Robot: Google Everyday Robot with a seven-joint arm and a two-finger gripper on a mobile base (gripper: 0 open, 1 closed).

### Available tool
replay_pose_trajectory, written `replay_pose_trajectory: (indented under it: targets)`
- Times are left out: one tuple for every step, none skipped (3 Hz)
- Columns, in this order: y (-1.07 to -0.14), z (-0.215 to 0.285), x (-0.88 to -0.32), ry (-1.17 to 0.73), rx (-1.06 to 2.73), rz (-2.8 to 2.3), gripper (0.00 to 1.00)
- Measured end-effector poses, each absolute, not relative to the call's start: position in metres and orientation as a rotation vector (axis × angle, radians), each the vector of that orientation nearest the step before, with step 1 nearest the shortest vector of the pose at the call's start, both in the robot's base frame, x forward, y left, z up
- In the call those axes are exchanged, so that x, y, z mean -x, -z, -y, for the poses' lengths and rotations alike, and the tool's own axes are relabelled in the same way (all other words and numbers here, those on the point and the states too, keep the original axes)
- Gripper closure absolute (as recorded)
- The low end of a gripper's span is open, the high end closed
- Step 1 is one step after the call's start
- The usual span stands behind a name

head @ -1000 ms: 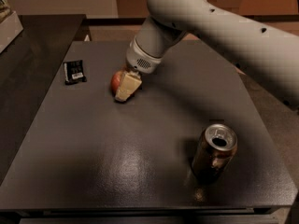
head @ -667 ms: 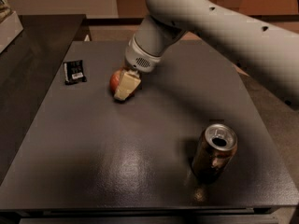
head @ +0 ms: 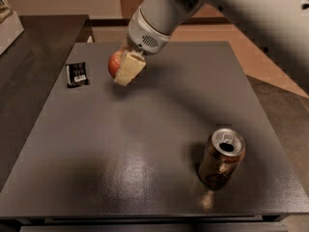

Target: Pick apple

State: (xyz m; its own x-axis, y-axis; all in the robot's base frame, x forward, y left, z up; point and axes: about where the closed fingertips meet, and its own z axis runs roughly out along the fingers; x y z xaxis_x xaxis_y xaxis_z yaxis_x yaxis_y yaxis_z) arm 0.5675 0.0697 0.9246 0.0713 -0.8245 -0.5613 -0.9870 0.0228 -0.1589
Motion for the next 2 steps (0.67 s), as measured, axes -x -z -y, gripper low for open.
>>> replay_pose_trajectory:
  targets:
    - [-0.9842, -0.0692, -0.5599, -0.423, 1.883, -1.705, 1.0]
    - [-0.9881, -0.0687, -0.5593, -0.423, 1.883, -1.7, 1.0]
